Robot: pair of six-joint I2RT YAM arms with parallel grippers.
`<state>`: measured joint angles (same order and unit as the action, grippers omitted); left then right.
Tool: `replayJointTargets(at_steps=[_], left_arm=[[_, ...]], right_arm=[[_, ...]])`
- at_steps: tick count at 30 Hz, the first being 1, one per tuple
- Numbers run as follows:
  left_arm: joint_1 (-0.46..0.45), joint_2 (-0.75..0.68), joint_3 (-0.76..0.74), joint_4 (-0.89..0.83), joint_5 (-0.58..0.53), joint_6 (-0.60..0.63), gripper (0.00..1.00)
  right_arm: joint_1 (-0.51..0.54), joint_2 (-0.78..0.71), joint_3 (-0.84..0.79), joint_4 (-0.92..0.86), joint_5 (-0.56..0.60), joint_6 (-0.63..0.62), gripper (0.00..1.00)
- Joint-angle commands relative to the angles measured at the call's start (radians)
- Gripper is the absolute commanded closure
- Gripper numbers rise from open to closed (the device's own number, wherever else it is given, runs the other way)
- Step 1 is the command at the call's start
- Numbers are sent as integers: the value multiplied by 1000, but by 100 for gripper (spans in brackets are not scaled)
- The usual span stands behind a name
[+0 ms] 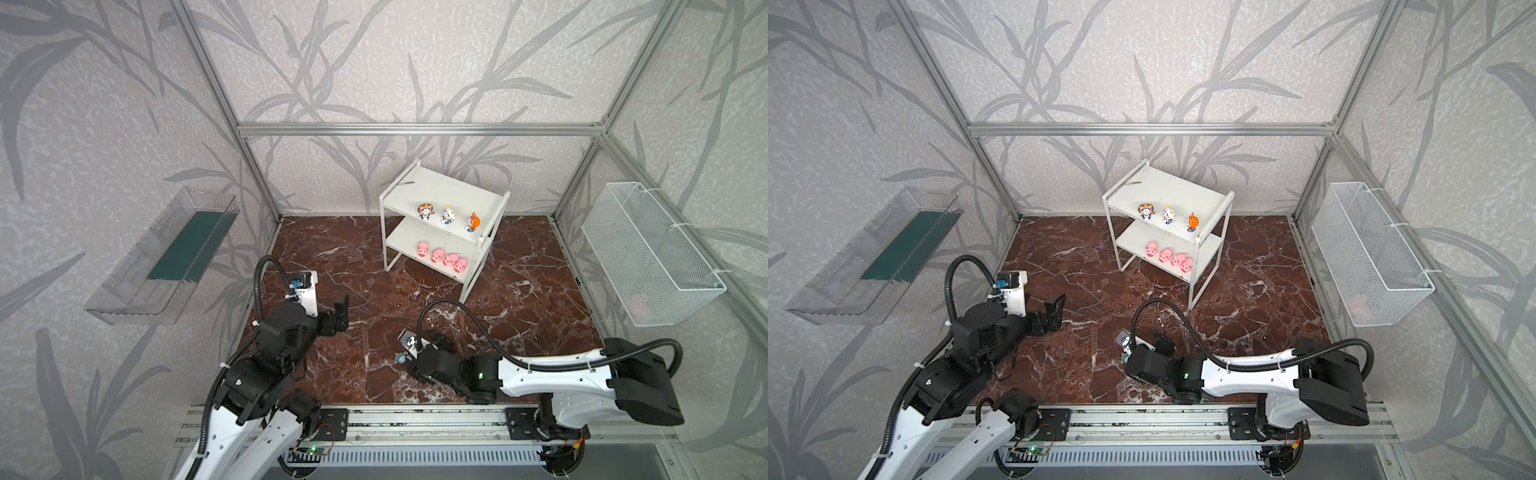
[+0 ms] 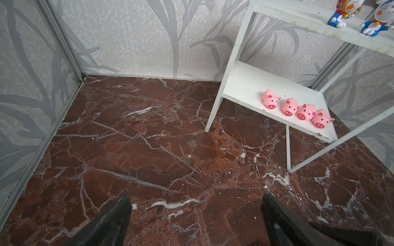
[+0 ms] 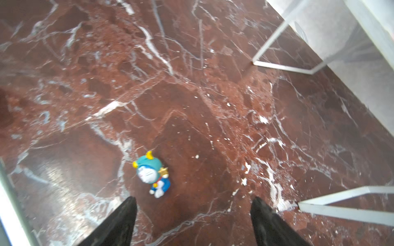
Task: Place and organize the plastic toys onto the shelf
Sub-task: 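Close the right gripper on the teal figurine and lift it, then raise the teal figurine with the right gripper while the left gripper approaches it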
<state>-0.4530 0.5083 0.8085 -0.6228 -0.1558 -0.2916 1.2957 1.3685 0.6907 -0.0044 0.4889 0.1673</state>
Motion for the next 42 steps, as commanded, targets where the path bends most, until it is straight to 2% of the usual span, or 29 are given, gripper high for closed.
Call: replayJointTargets(at_steps=[1,4,7,10,14,20,30,36,42], left_arm=[[6,1,-8,13,17,-14,4],[5,1,-8,10,30,-10,4],[6,-1,-8,9,38,-7,3],[7,-1,-10,9,40,-6,3],[7,-9,-14,11,41,-9,3],[5,-27,-17,13,47,-20,3],[5,-41,-17,2,59,-26,3],[6,-52,-23,3,58,-26,3],[5,-47,-28,20,87,-26,3]], right_arm=[[-36,-12,-32,47,-136,80,19],[-77,13,-41,100,-243,69,30],[-152,61,-42,131,-489,7,39],[-200,98,-36,114,-627,-65,41],[-233,143,-14,64,-710,-139,41],[-243,221,25,54,-720,-210,44],[-249,324,66,103,-673,-245,48],[-250,333,82,89,-708,-272,59],[-249,331,80,76,-755,-269,78]])
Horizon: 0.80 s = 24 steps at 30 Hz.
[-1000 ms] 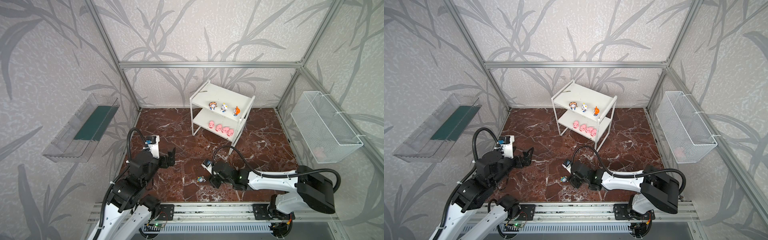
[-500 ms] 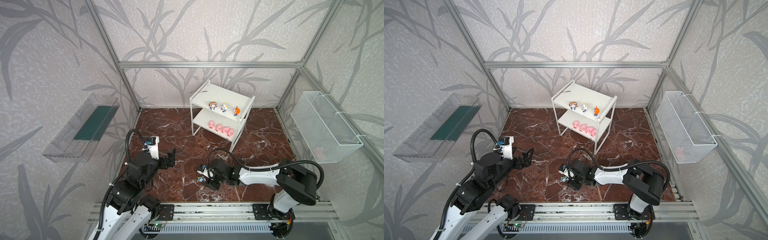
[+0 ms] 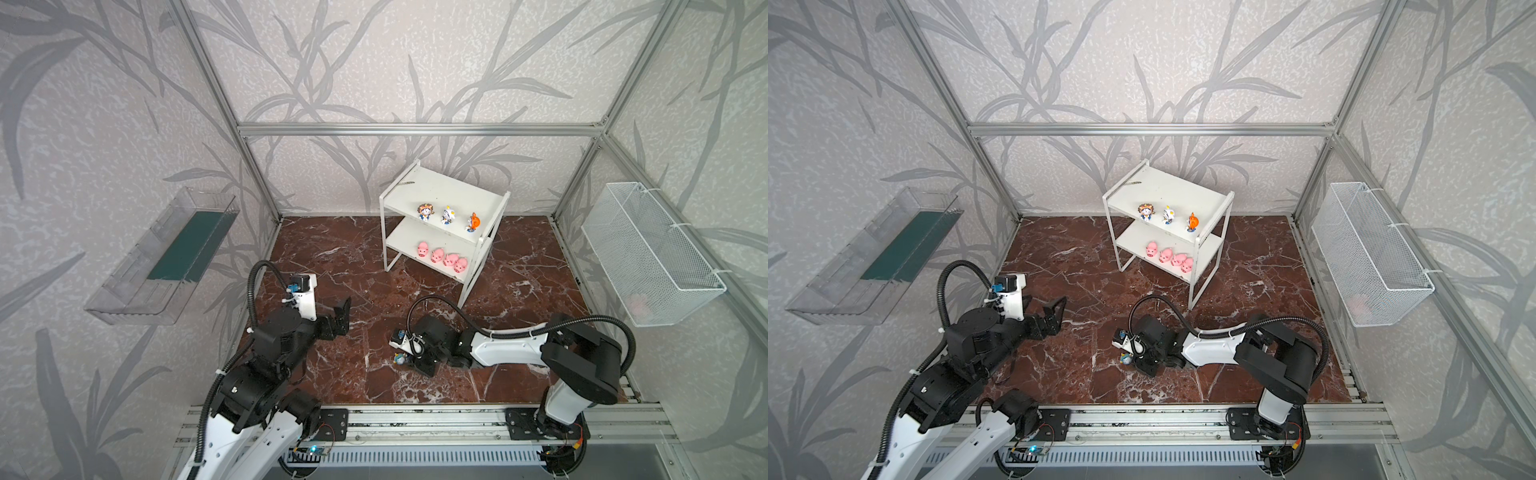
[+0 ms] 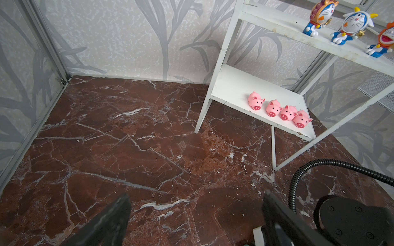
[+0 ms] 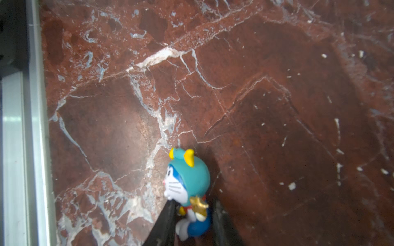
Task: Place and organize the plastic toys onto the shelf
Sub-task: 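Raise the teal figurine with the right gripper while the left gripper approaches it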
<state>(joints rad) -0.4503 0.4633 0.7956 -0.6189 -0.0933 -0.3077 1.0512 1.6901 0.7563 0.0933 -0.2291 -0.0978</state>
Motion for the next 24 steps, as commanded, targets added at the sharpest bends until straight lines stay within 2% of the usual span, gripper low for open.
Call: replayJointTargets(at_steps=[1,3,9,13,18,24], left_arm=[[3,2,-16,21,38,-10,3],[3,12,-19,37,84,-6,3],[2,63,-37,135,277,-20,3],[1,120,-39,177,376,-32,1],[-4,132,-75,272,435,-76,1],[-31,208,-77,315,523,-87,1]], right_arm=[[-5,-2,5,-10,-44,6,80],[-4,-30,-14,10,-52,24,84],[-4,-132,-44,23,-17,80,84],[-5,-208,-56,19,80,159,84],[-5,-317,-82,32,180,274,84],[-4,-468,-113,61,315,408,84]])
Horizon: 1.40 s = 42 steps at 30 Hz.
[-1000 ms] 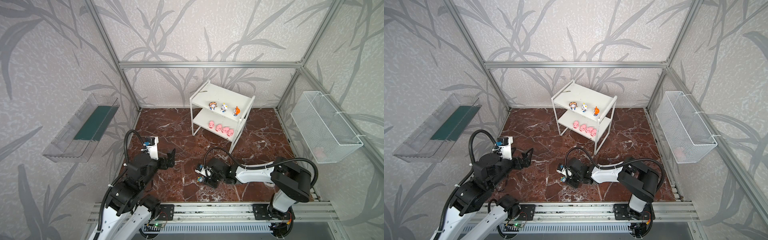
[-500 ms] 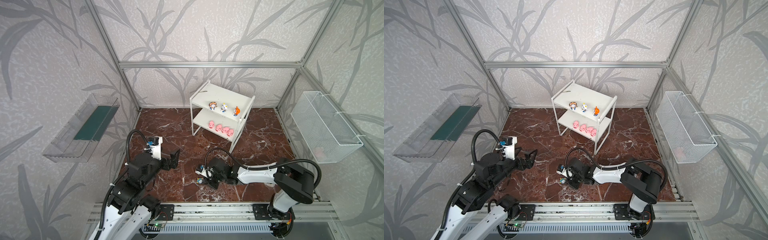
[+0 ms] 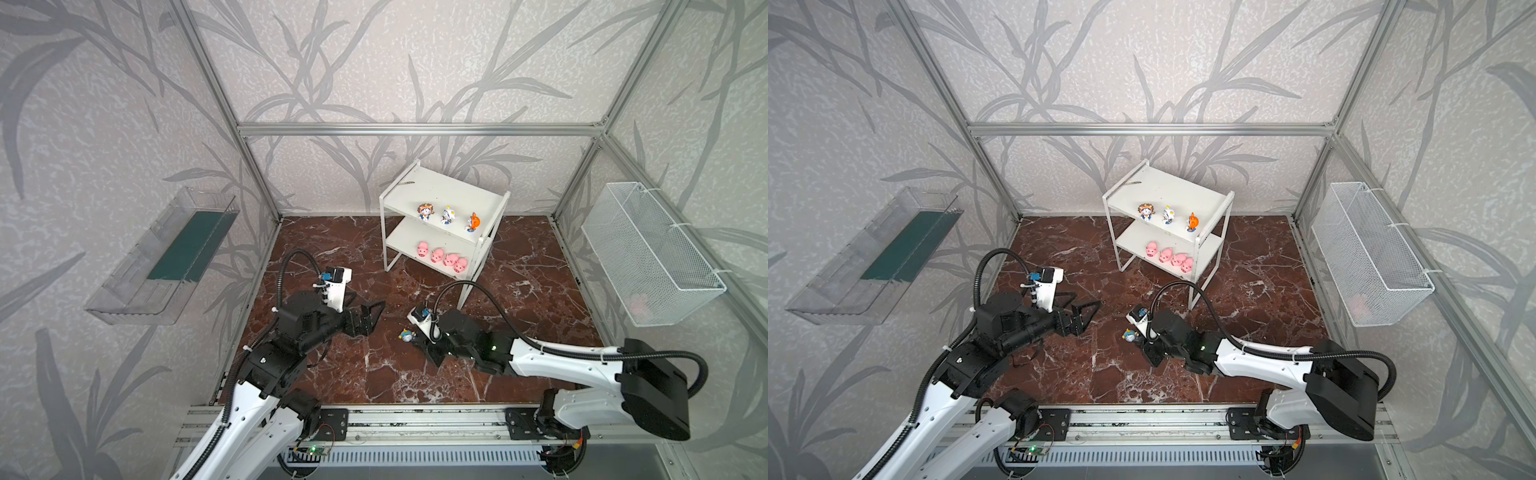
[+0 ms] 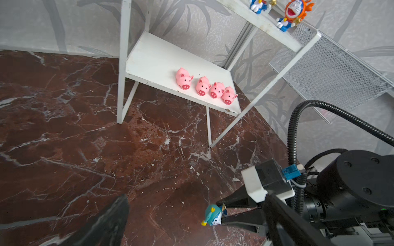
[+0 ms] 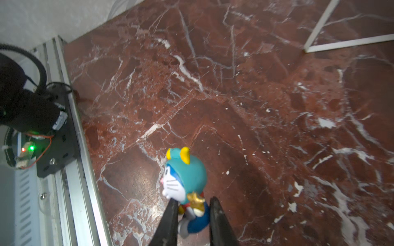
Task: Place and organize the plastic toys onto the shelf
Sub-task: 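Raise the teal figurine with the right gripper while the left gripper approaches it, then close the left gripper on the teal figurine while the right gripper opens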
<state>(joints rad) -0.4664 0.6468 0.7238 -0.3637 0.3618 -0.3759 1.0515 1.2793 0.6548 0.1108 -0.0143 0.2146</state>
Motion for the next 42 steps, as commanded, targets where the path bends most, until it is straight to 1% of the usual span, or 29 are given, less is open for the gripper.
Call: replayJointTargets(at_steps=[1,6,9,13,16,17,23,25,27,28,30,33,36,42], left_arm=[[-28,34,-5,69,66,-20,1],[-118,84,-4,107,8,-21,2],[-185,140,1,143,-26,-23,4],[-256,193,-5,253,-37,-54,11],[-287,225,-6,309,-28,-62,15],[-296,234,-6,320,-37,-60,16],[-307,267,-1,338,-73,-67,19],[-308,277,4,345,-84,-70,23],[-308,294,13,351,-85,-75,32],[-307,303,18,353,-81,-77,34],[-308,319,25,365,-76,-89,35],[-308,335,26,404,-70,-125,35],[-309,344,11,476,-53,-190,35],[-309,328,-20,553,-92,-305,43]], right_arm=[[-4,-80,-12,48,118,106,84],[-5,-166,-6,57,224,158,84],[-5,-181,-1,99,249,170,84],[-5,-184,20,139,241,197,84],[-5,-185,33,156,232,227,85],[-5,-187,36,162,221,233,85],[-5,-218,31,173,194,260,85],[-4,-231,28,170,195,259,85],[-2,-243,17,179,201,257,85],[0,-249,12,186,203,254,85],[2,-254,6,196,207,245,86],[25,-260,-10,216,244,216,86],[45,-258,-31,258,277,199,86],[69,-231,-42,307,311,159,87]])
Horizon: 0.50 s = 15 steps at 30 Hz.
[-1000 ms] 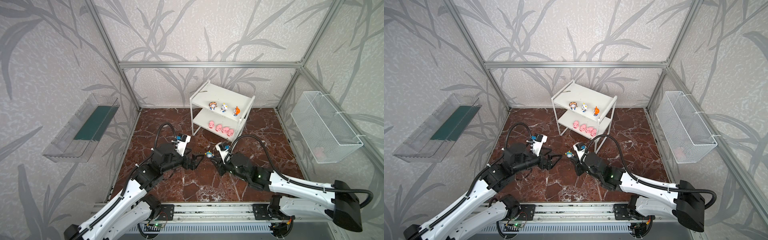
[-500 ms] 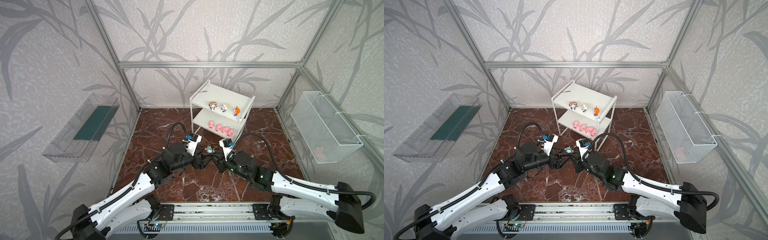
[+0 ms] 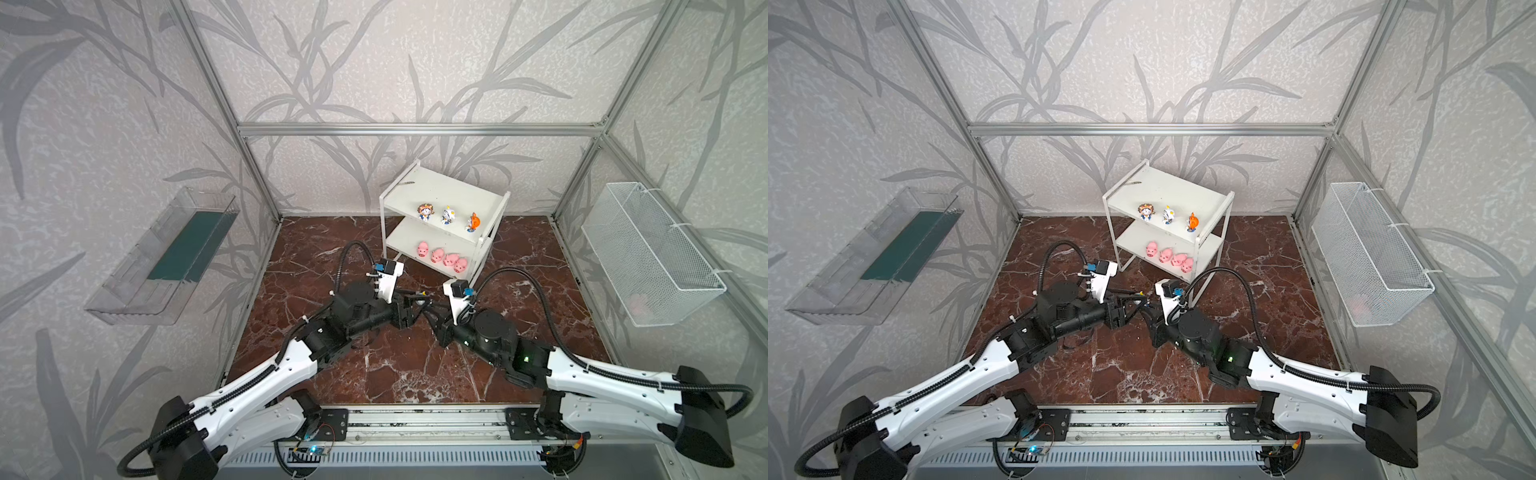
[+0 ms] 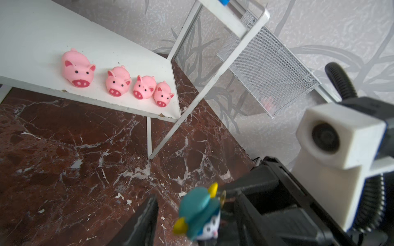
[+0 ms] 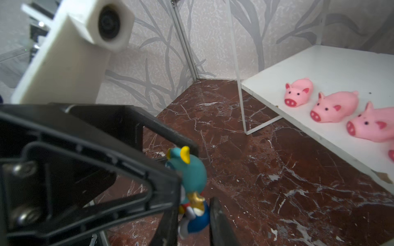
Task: Place and organize the plastic toys onto the shelf
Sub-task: 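Close the left gripper on the teal figurine while the right gripper opens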
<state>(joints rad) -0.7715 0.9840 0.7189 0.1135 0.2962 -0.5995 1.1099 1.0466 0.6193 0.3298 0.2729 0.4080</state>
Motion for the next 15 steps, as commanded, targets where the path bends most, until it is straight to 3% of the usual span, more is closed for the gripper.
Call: replayJointTargets(at_steps=[1,6,15], left_arm=[[-3,-3,-5,60,-26,-84,43],[-9,15,15,19,-32,-95,44],[-46,8,67,-106,-139,-96,45]], right_arm=[[13,6,-7,99,21,-42,87],[56,22,3,113,83,-98,89],[157,103,30,158,299,-235,93]])
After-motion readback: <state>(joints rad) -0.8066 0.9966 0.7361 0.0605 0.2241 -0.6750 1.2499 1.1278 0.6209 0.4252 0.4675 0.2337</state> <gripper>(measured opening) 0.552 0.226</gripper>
